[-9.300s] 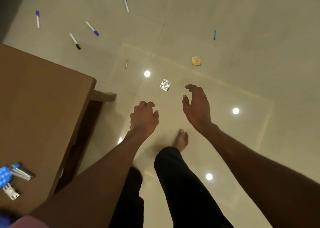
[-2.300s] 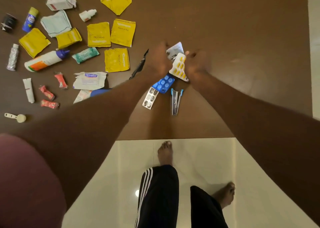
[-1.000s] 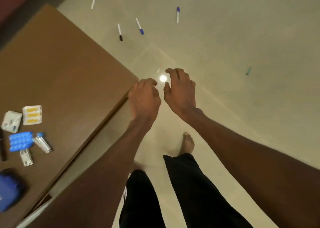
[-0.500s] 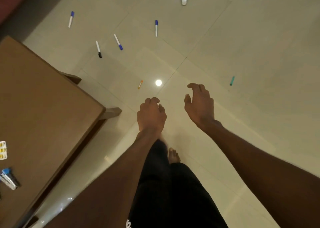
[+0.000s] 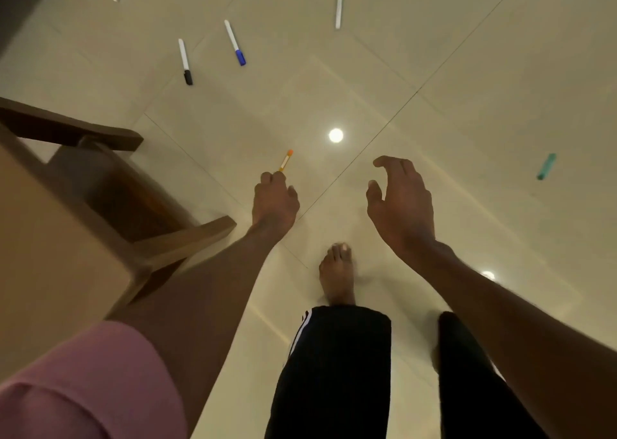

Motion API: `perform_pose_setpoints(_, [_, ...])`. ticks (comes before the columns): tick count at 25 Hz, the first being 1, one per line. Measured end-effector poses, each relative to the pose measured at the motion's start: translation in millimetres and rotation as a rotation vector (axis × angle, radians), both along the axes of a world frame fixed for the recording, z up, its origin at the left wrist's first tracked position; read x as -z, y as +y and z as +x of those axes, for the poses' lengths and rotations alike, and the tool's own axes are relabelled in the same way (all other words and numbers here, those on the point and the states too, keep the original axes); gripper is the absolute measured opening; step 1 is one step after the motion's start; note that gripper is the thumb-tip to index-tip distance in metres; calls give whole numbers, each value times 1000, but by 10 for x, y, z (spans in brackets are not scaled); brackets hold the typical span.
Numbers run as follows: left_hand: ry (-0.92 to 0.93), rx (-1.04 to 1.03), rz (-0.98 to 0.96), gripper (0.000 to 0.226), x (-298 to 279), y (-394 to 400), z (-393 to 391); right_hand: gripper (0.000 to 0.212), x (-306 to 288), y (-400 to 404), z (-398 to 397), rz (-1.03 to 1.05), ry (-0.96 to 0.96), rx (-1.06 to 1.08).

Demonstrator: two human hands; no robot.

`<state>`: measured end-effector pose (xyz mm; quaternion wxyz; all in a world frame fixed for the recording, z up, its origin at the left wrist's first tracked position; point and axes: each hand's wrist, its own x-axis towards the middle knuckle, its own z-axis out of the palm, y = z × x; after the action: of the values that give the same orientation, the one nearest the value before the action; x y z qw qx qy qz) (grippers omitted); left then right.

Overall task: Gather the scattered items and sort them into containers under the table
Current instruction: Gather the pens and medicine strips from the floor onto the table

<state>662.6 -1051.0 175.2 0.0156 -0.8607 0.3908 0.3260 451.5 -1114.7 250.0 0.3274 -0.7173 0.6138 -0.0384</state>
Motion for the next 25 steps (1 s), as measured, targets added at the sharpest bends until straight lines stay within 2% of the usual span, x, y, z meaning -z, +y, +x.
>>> perform_pose_setpoints(4, [-109, 5, 26, 42, 1271, -191, 132, 35, 1200, -177, 31, -13, -44, -37])
perform_pose_setpoints(6, [-167, 26, 21, 58, 1628, -297, 136, 35, 1595, -203, -13, -13, -40, -59])
perform_pose_setpoints(8, [-246, 77, 25, 60, 2068, -402, 49, 36, 2029, -214, -150, -3, -38, -59])
perform_pose_setpoints(12, [-349, 91, 71, 44, 2466, -575, -49, 35, 2454, -277, -541, 33, -13, -33])
perform_pose_setpoints(16, [-414, 99, 37, 38, 2489, -668, -239, 30, 2550, -392, -1154, 32, 18, 78])
perform_pose_setpoints(18, [-312, 98, -46, 38, 2426, -700, -525, 27, 2584, -507, -1558, 48, 54, 200])
perform_pose_setpoints(22, [31, 130, -177, 50, 2253, -909, -1368, 25, 2719, -716, -2298, 74, 235, 402])
perform_pose_setpoints(25, [186, 297, -334, 37, 2261, -1272, -2270, 25, 2864, -1017, -2858, -61, 360, 577])
